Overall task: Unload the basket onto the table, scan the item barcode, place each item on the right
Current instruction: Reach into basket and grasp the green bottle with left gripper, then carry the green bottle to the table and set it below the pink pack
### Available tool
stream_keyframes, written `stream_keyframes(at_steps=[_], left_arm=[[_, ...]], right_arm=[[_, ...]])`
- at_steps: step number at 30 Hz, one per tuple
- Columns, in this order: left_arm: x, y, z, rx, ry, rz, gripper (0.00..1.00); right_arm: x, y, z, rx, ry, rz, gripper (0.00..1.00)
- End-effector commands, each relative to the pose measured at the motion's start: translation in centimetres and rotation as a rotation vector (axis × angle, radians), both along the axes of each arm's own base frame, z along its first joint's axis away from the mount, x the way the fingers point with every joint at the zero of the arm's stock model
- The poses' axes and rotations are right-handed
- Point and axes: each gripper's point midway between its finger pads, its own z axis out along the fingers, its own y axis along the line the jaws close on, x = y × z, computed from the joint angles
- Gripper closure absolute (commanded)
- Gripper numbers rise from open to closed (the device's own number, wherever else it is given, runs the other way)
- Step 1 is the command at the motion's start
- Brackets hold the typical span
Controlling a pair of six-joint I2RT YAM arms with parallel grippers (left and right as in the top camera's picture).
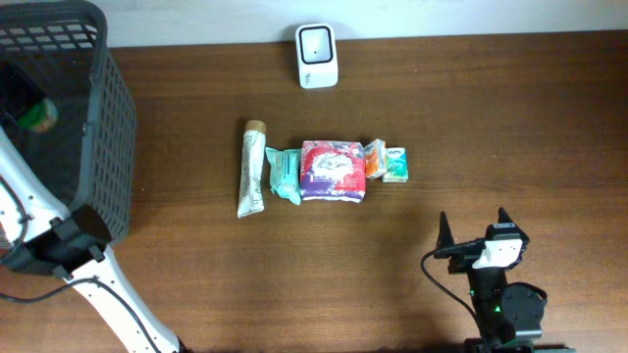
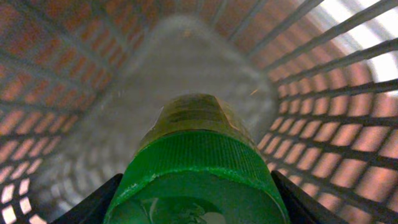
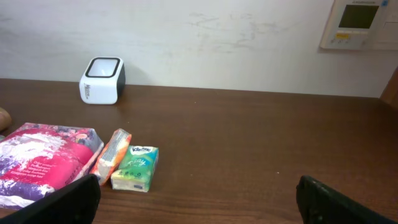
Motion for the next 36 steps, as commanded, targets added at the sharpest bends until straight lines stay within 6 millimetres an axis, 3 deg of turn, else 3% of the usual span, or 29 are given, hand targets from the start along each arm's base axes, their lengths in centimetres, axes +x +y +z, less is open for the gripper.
stream_keyframes(at_steps=[1, 3, 6, 8, 9, 12, 15, 17, 21, 25, 33, 34, 36], left_arm=[[-2.1, -1.5, 9.6, 0.096, -0.214, -0.011, 0.43], [-4.3, -2.9, 14.3, 0.141, -0.308, -0.005, 0.43], [-7.3, -5.1, 19.4, 0.167, -0.426, 0.009, 0.44], [-8.4, -8.0, 22.0, 0.129, -0.516, -0.068, 0.44], [-8.5, -10.4, 23.1, 0.077, -0.567, -0.150, 0.43], [-7.8, -16.5, 23.8, -0.067, -0.618, -0.351, 0.44], [-6.7, -21.9, 22.7, -0.144, -0.575, -0.487, 0.43], [-6.1, -24.9, 21.7, -0.168, -0.534, -0.552, 0.44], [-4.5, -29.8, 17.6, -0.126, -0.367, -0.620, 0.44], [-3.1, -35.9, 11.1, -0.110, -0.163, -0.731, 0.41], [-2.2, -42.5, -1.0, -0.144, 0.070, -0.853, 0.41], [-3.0, -43.0, -3.5, -0.161, 0.135, -0.843, 0.41], [-4.3, -43.4, -5.5, -0.168, 0.204, -0.854, 0.41]], right_arm=[[0.0, 0.0, -0.3, -0.008, 0.004, -0.003, 0.01], [0.0, 0.0, -0.3, -0.008, 0.004, -0.003, 0.01], [0.0, 0.0, -0.3, -0.008, 0.004, -0.003, 0.01], [0.0, 0.0, -0.3, -0.008, 0.004, -0.003, 0.02], [0.0, 0.0, -0.3, -0.008, 0.004, -0.003, 0.01], [0.0, 0.0, -0.3, -0.008, 0.004, -0.003, 0.01], [0.0, 0.0, -0.3, -0.008, 0.004, -0.003, 0.01], [0.0, 0.0, -0.3, -0.008, 0.004, -0.003, 0.01], [0.0, 0.0, -0.3, -0.008, 0.004, -0.003, 0.01], [0.0, 0.0, -0.3, -0.008, 0.004, -0.003, 0.01], [0.0, 0.0, -0.3, -0.008, 0.004, -0.003, 0.01], [0.0, 0.0, -0.3, -0.008, 0.004, -0.003, 0.01], [0.0, 0.0, -0.3, -0.008, 0.004, -0.003, 0.01]])
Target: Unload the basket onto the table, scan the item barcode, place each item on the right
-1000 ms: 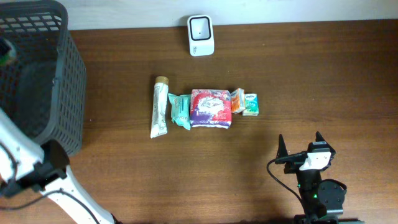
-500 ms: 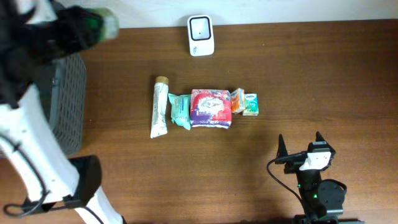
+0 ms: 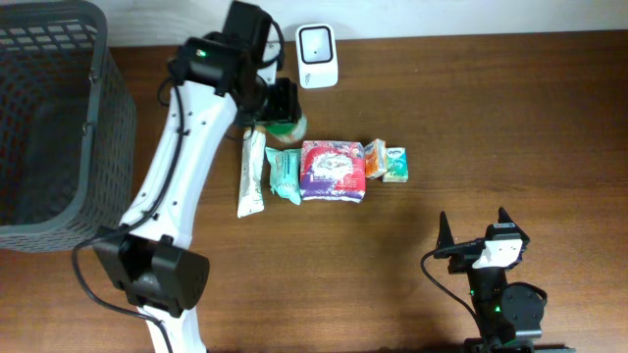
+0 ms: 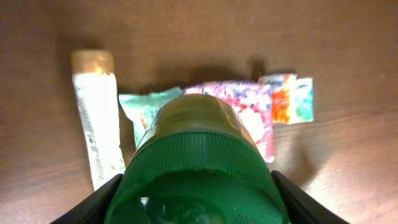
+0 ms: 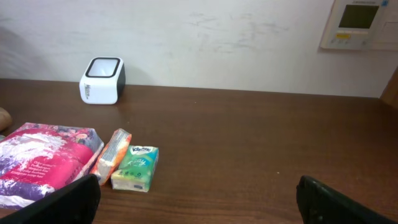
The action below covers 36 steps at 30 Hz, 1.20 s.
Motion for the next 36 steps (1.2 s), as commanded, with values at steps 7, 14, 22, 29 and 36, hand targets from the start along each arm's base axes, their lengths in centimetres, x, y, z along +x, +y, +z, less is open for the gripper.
stream_keyframes(at_steps=[7, 14, 22, 29, 36], left_arm=[[-3.9, -0.5, -5.3, 0.075, 0.165, -0.023, 0.41], [-8.6, -1.6, -9.4, 0.148, 0.316, -0.096, 0.40], [-9.5, -2.6, -11.3, 0.157, 0.324, -0.127, 0.39], [-11.8, -4.0, -13.9, 0.177, 0.366, -0.113, 0.39], [-7.7, -4.5, -15.7, 0.226, 0.151, -0.097, 0.37]], right_arm=[[0.0, 0.0, -0.3, -0.007, 0.004, -0.003, 0.01], [0.0, 0.0, -0.3, -0.007, 0.004, -0.003, 0.01], [0.0, 0.0, -0.3, -0.007, 0.004, -0.003, 0.01], [0.0, 0.0, -0.3, -0.007, 0.004, -0.003, 0.01], [0.0, 0.0, -0.3, -0.007, 0.004, -0.003, 0.01]])
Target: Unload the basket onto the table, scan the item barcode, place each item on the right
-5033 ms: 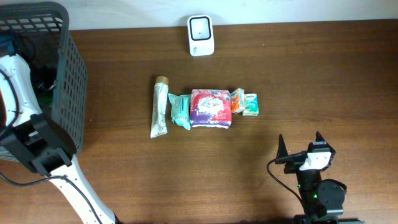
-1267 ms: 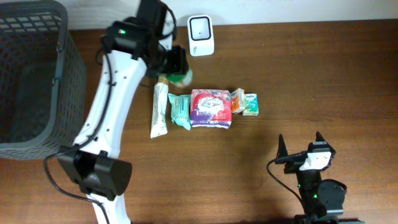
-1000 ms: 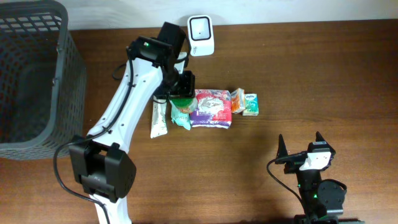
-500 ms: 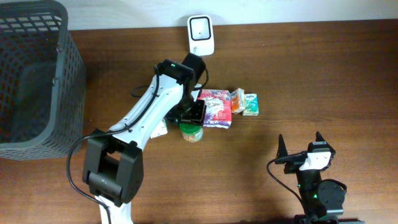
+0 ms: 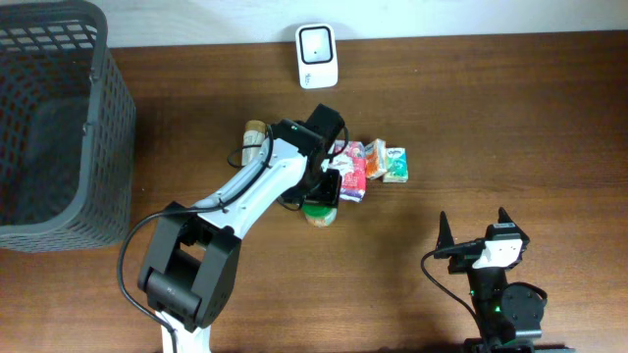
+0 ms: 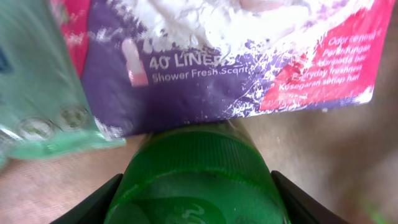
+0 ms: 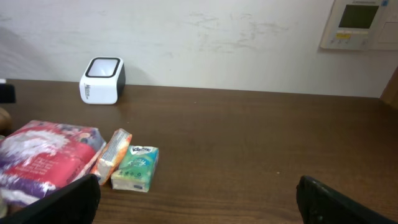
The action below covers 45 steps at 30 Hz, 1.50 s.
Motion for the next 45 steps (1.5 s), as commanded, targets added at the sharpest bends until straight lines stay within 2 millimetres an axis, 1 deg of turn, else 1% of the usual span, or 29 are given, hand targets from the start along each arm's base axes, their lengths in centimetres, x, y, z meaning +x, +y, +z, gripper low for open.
stream_keyframes(at_steps=[1, 5, 7, 10, 13, 16, 18, 20, 21, 22, 23, 24, 26, 27, 28, 29, 30, 32, 34, 37, 38, 39, 41, 42, 43, 44, 45], left_arm=[[2.2, 1.4, 0.1, 0.077, -0.115, 0.034, 0.37], [4.6, 1.2, 0.6, 0.042, -0.201, 0.062, 0.33], [5.0, 1.5, 0.6, 0.039, -0.207, 0.073, 0.32], [5.0, 1.5, 0.8, 0.033, -0.209, 0.074, 0.24], [5.3, 1.3, 2.1, 0.020, -0.229, 0.076, 0.18], [5.3, 0.8, 3.6, -0.013, -0.233, 0.071, 0.03], [5.4, -0.2, 5.6, -0.077, -0.235, 0.063, 0.00], [5.8, -0.7, 8.1, -0.121, -0.261, 0.063, 0.01], [6.1, -0.8, 10.6, -0.146, -0.301, 0.065, 0.01], [6.3, -0.8, 12.5, -0.161, -0.333, 0.056, 0.01], [6.3, -0.4, 15.8, -0.181, -0.388, 0.042, 0.01], [6.4, 0.4, 18.0, -0.180, -0.435, 0.045, 0.01], [6.9, 3.1, 21.2, -0.137, -0.514, 0.102, 0.01], [6.8, 5.7, 23.2, -0.130, -0.548, 0.153, 0.01], [6.7, 7.8, 24.1, -0.121, -0.559, 0.198, 0.01], [6.7, 10.1, 24.4, -0.105, -0.557, 0.247, 0.01], [6.8, 12.7, 24.2, -0.078, -0.538, 0.305, 0.01], [6.6, 16.2, 23.3, -0.038, -0.487, 0.382, 0.01], [6.1, 18.3, 22.1, -0.008, -0.437, 0.438, 0.01], [6.1, 18.6, 21.6, 0.011, -0.431, 0.444, 0.01], [6.2, 19.6, 21.6, 0.067, -0.447, 0.461, 0.01], [6.2, 20.1, 21.6, 0.095, -0.455, 0.469, 0.01], [6.2, 20.4, 21.6, 0.112, -0.460, 0.474, 0.01], [6.2, 20.5, 21.6, 0.118, -0.462, 0.476, 0.01], [6.2, 20.7, 21.5, 0.129, -0.463, 0.479, 0.01], [6.4, 20.7, 21.4, 0.130, -0.464, 0.479, 0.01], [6.5, 20.7, 21.2, 0.131, -0.462, 0.479, 0.01]], right_arm=[[0.0, 0.0, -0.3, -0.007, 0.004, -0.003, 0.01], [0.0, 0.0, -0.3, -0.007, 0.004, -0.003, 0.01], [0.0, 0.0, -0.3, -0.007, 0.004, -0.003, 0.01], [0.0, 0.0, -0.3, -0.007, 0.004, -0.003, 0.01], [0.0, 0.0, -0.3, -0.007, 0.004, -0.003, 0.01], [0.0, 0.0, -0.3, -0.007, 0.004, -0.003, 0.01], [0.0, 0.0, -0.3, -0.007, 0.004, -0.003, 0.01], [0.0, 0.0, -0.3, -0.007, 0.004, -0.003, 0.01], [0.0, 0.0, -0.3, -0.007, 0.004, -0.003, 0.01], [0.0, 0.0, -0.3, -0.007, 0.004, -0.003, 0.01], [0.0, 0.0, -0.3, -0.007, 0.004, -0.003, 0.01], [0.0, 0.0, -0.3, -0.007, 0.004, -0.003, 0.01], [0.0, 0.0, -0.3, -0.007, 0.004, -0.003, 0.01], [0.0, 0.0, -0.3, -0.007, 0.004, -0.003, 0.01], [0.0, 0.0, -0.3, -0.007, 0.004, -0.003, 0.01], [0.0, 0.0, -0.3, -0.007, 0.004, -0.003, 0.01], [0.0, 0.0, -0.3, -0.007, 0.004, -0.003, 0.01], [0.0, 0.0, -0.3, -0.007, 0.004, -0.003, 0.01], [0.0, 0.0, -0.3, -0.007, 0.004, -0.003, 0.01], [0.0, 0.0, -0.3, -0.007, 0.004, -0.003, 0.01], [0.0, 0.0, -0.3, -0.007, 0.004, -0.003, 0.01], [0.0, 0.0, -0.3, -0.007, 0.004, -0.003, 0.02], [0.0, 0.0, -0.3, -0.007, 0.003, -0.003, 0.01], [0.0, 0.2, 0.3, -0.005, -0.021, 0.009, 0.01], [-0.1, 2.1, 2.1, 0.026, -0.093, 0.118, 0.01], [-0.6, 4.4, 3.5, 0.085, -0.141, 0.259, 0.01], [-1.8, 7.1, 4.7, 0.144, -0.170, 0.427, 0.01]])
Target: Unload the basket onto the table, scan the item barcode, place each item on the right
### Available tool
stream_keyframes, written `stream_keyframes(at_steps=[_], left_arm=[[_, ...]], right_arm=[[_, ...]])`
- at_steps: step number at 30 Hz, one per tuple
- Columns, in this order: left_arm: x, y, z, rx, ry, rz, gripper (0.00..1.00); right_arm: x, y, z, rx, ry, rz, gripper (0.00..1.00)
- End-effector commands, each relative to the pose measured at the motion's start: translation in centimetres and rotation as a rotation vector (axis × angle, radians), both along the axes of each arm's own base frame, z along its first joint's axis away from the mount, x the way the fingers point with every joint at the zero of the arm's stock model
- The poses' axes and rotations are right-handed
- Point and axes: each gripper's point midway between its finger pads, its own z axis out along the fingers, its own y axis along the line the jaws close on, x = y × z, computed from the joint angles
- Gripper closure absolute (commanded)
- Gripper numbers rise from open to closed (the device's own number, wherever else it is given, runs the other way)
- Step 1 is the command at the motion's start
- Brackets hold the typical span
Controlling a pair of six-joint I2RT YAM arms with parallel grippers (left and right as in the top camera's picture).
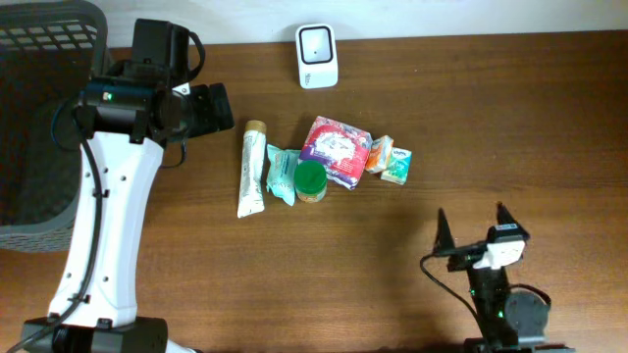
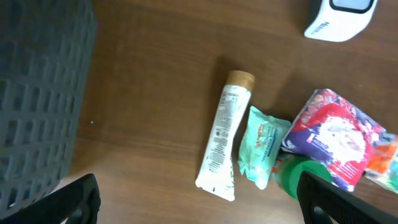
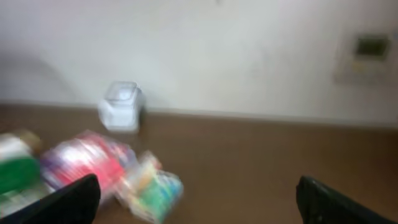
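Note:
A bottle with a green cap (image 1: 311, 179) stands on the table, cap up, between a teal pack (image 1: 284, 174) and a pink-purple pack (image 1: 336, 150). The left wrist view shows that cap (image 2: 300, 177) at lower right. The white scanner (image 1: 316, 42) sits at the table's far edge. My left gripper (image 1: 218, 108) hangs open and empty to the upper left, beside the basket. Its view looks down on the row past its own fingertips (image 2: 81, 199). My right gripper (image 1: 473, 226) is open at the near right, and its view is blurred.
A dark mesh basket (image 1: 39, 118) fills the far left corner. A white tube (image 1: 252, 169) lies left of the teal pack. An orange pack (image 1: 380, 154) and a green tissue pack (image 1: 396, 165) lie right of the pink pack. Bare wood surrounds the row.
My left gripper let go of the green-capped bottle, opened, and now sits high at the left by the basket. The pink pack lies turned and shifted. The right wrist view has gone blurry.
My left gripper held the green-capped bottle inside the basket. Then it held the bottle over the row, near the scanner. Then the bottle was low against the pink pack. Now it stands free among the packs and the gripper is empty.

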Motion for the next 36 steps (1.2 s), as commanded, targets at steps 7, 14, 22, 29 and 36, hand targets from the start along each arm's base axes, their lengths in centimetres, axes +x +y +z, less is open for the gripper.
stream_keyframes(at_steps=[7, 14, 22, 29, 36], left_arm=[[0.6, 0.6, -1.4, 0.035, 0.033, 0.015, 0.01], [0.4, 0.1, -1.5, 0.034, 0.037, 0.001, 0.01], [0.4, 0.1, -1.5, 0.033, 0.037, 0.000, 0.01], [0.4, 0.1, -1.5, 0.033, 0.037, 0.000, 0.01], [0.4, 0.1, -1.5, 0.033, 0.037, 0.000, 0.01]], right_arm=[[-7.1, 7.3, 12.2, 0.150, -0.472, 0.535, 0.01], [-5.3, 5.8, 17.8, -0.048, -0.359, 0.351, 0.01], [7.0, 5.4, 10.0, 0.038, 0.670, 0.338, 0.01], [11.1, 11.5, 1.5, 0.366, 1.085, 0.730, 0.01], [13.3, 6.7, -12.4, 0.134, 1.412, 0.289, 0.46]])
